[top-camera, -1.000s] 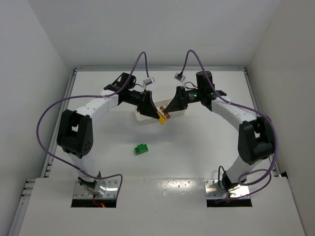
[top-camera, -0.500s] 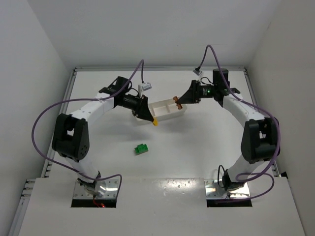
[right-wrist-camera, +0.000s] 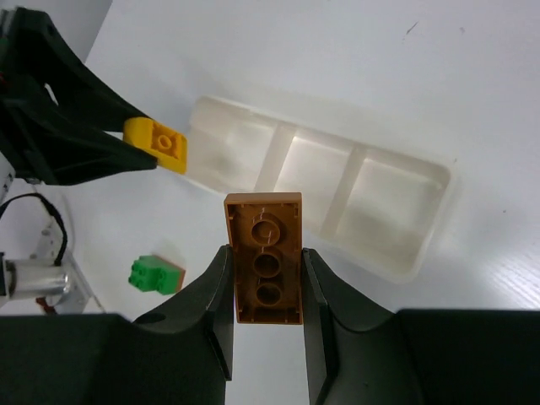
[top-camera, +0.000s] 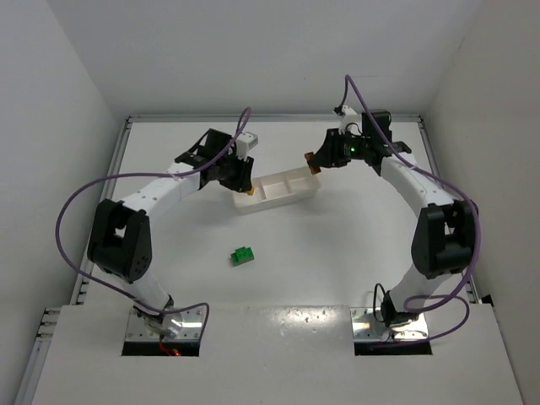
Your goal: Sort the legos into containers by color
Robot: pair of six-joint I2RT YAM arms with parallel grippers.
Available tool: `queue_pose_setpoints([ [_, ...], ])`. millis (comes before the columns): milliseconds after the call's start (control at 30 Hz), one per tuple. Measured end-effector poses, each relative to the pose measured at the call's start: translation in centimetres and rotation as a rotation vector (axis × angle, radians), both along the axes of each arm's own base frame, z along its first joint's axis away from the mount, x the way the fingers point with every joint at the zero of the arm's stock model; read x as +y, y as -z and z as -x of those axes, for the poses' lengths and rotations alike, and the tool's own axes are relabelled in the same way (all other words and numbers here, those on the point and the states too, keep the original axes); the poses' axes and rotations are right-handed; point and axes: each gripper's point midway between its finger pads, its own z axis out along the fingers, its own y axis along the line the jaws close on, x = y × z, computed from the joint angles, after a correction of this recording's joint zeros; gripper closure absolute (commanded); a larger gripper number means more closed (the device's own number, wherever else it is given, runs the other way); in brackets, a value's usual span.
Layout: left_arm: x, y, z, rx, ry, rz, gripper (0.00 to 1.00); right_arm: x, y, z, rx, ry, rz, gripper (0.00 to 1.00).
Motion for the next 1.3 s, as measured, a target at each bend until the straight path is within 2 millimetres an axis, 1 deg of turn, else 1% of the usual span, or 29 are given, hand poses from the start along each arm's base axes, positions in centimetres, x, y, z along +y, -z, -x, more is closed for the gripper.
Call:
queue_pose_setpoints([
  [67, 0.7, 2.1, -0.5, 0.035, -0.038, -0.049, 0.94, 0.0, 0.0, -1.1, -0.013, 0.010, 0.015, 1.00],
  [100, 0.9, 2.7, -0.5, 0.047, -0.049, -0.066, 0.91, 0.0, 0.2, -1.5, -0.014, 0.012, 0.018, 1.00],
  [133, 1.2, 3.3, -0.6, 0.058, -0.060, -0.082, 0.85, 0.1, 0.3, -1.8, -0.013, 0.014, 0.022, 1.00],
  [200, 1.5, 4.4, -0.6, 0.079, -0.075, -0.109, 0.78, 0.2, 0.7, -2.2, -0.008, 0.014, 0.029, 1.00],
  [233, 1.6, 4.7, -0.7, 0.085, -0.080, -0.118, 0.70, 0.2, 0.9, -2.4, -0.005, 0.016, 0.031, 1.00],
  [333, 1.7, 5.5, -0.9, 0.107, -0.091, -0.141, 0.54, 0.5, 1.4, -2.8, 0.001, 0.013, 0.036, 1.00],
  [433, 1.5, 5.8, -1.3, 0.115, -0.094, -0.145, 0.50, 0.9, 1.7, -2.9, 0.009, 0.003, 0.039, 1.00],
  [467, 1.5, 5.9, -1.3, 0.118, -0.094, -0.144, 0.44, 1.1, 1.9, -2.9, 0.013, -0.001, 0.040, 1.00],
  [600, 1.3, 5.9, -1.3, 0.123, -0.094, -0.136, 0.42, 1.8, 2.7, -3.1, 0.025, -0.020, 0.043, 1.00],
  [733, 0.9, 5.5, -1.5, 0.127, -0.091, -0.099, 0.42, 2.9, 3.5, -3.0, 0.034, -0.045, 0.049, 1.00],
  [800, 0.8, 4.6, -1.6, 0.118, -0.091, -0.064, 0.41, 3.5, 3.5, -2.7, 0.034, -0.061, 0.051, 1.00],
  [833, 0.8, 3.8, -1.8, 0.103, -0.091, -0.043, 0.38, 4.0, 3.5, -2.5, 0.032, -0.071, 0.052, 1.00],
  [867, 0.9, 2.6, -2.0, 0.077, -0.091, -0.020, 0.20, 4.4, 3.5, -2.3, 0.030, -0.081, 0.052, 1.00],
  [900, 1.1, 1.2, -2.1, 0.039, -0.091, 0.005, 0.11, 4.8, 3.5, -2.0, 0.030, -0.092, 0.054, 1.00],
  [967, 1.7, -2.2, -1.9, -0.045, -0.103, 0.057, 0.00, 6.0, 3.6, -1.4, 0.030, -0.118, 0.055, 1.00],
  [1000, 1.9, -4.0, -1.7, -0.087, -0.115, 0.084, 0.00, 6.5, 3.6, -1.1, 0.030, -0.128, 0.056, 1.00],
  [1033, 2.2, -6.2, -1.4, -0.139, -0.134, 0.118, 0.00, 7.3, 3.7, -0.7, 0.031, -0.140, 0.057, 1.00],
  [1100, 2.6, -8.5, -1.1, -0.201, -0.153, 0.156, 0.00, 8.0, 4.1, -0.4, 0.039, -0.146, 0.060, 1.00],
  [1133, 2.8, -9.4, -0.8, -0.226, -0.159, 0.175, 0.00, 8.5, 4.5, -0.3, 0.045, -0.151, 0.059, 1.00],
  [1200, 3.1, -9.7, 0.0, -0.244, -0.167, 0.191, 0.00, 9.2, 5.6, -0.2, 0.071, -0.155, 0.060, 1.00],
  [1300, 3.6, -8.1, 0.9, -0.218, -0.170, 0.177, 0.00, 9.4, 8.4, -0.4, 0.130, -0.140, 0.078, 1.00],
])
